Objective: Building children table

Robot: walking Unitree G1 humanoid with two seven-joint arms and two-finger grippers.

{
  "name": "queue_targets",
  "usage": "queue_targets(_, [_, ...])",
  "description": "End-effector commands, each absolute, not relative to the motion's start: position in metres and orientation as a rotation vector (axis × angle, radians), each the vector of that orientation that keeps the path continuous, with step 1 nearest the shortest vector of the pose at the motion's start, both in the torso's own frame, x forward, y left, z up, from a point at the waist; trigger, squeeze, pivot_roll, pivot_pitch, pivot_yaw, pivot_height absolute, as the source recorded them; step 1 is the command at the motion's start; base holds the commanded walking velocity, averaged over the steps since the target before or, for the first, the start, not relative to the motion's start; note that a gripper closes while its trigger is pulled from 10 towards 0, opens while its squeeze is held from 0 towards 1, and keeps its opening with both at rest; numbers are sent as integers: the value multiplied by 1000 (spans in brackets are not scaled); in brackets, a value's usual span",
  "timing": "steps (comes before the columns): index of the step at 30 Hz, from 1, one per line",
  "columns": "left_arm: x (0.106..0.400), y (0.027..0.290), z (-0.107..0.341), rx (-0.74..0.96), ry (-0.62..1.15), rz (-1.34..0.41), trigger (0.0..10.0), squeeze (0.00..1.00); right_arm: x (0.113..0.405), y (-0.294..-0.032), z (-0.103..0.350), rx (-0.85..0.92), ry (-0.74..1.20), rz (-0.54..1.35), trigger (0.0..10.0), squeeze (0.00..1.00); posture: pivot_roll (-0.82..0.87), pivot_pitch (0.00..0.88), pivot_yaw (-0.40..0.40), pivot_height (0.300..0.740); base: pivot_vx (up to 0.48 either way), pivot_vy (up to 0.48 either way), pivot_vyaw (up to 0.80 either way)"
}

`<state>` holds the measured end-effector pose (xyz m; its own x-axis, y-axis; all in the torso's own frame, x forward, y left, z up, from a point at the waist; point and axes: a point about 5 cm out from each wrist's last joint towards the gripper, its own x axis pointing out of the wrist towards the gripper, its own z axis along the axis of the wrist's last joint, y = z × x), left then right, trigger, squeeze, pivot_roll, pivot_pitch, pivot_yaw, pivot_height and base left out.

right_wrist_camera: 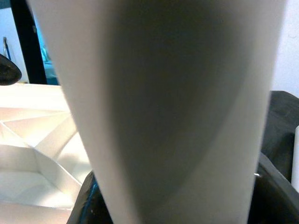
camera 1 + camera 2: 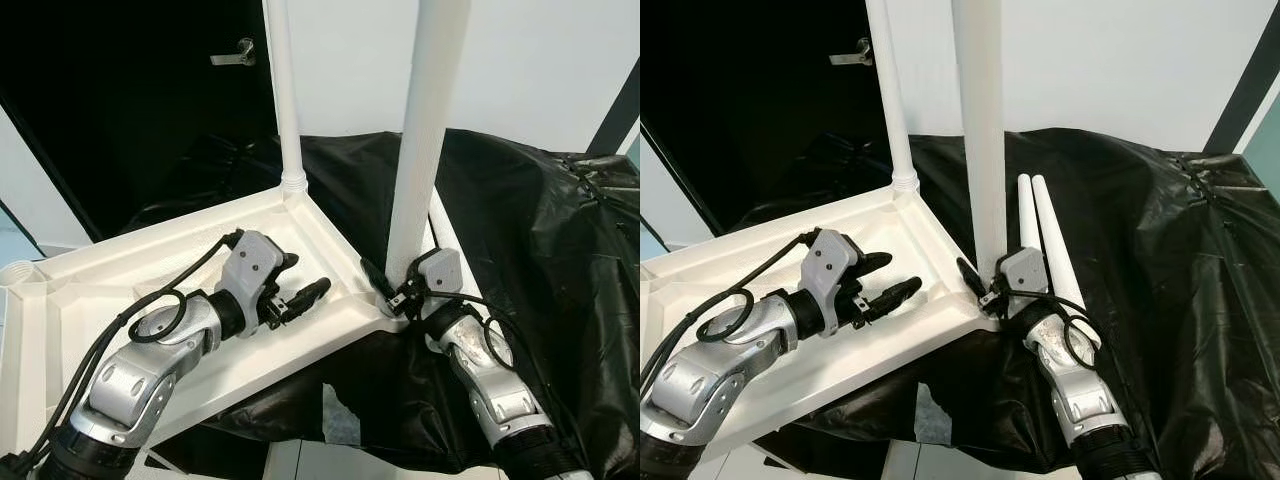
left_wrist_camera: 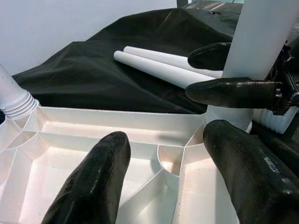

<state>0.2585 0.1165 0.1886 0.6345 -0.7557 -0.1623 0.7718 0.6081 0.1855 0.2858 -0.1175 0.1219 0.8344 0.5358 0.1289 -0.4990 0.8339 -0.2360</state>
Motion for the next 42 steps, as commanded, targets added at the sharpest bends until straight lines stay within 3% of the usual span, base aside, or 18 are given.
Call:
queue_targets(1, [257, 117, 191, 259, 76, -959, 10000, 0, 272, -125, 74, -156, 55, 560, 10000, 0, 100, 0, 34, 740, 0, 0, 0])
queue_targets(34, [261, 119, 196, 269, 56, -943, 10000, 0, 282, -135, 65, 61, 246, 560, 10000, 0, 99, 0, 29, 740, 0, 0, 0])
queue_targets(42, [261, 117, 197, 267, 53, -946, 10000, 0, 282, -134, 69, -35, 194, 531, 10000, 0, 98, 0, 26, 740, 0, 0, 0])
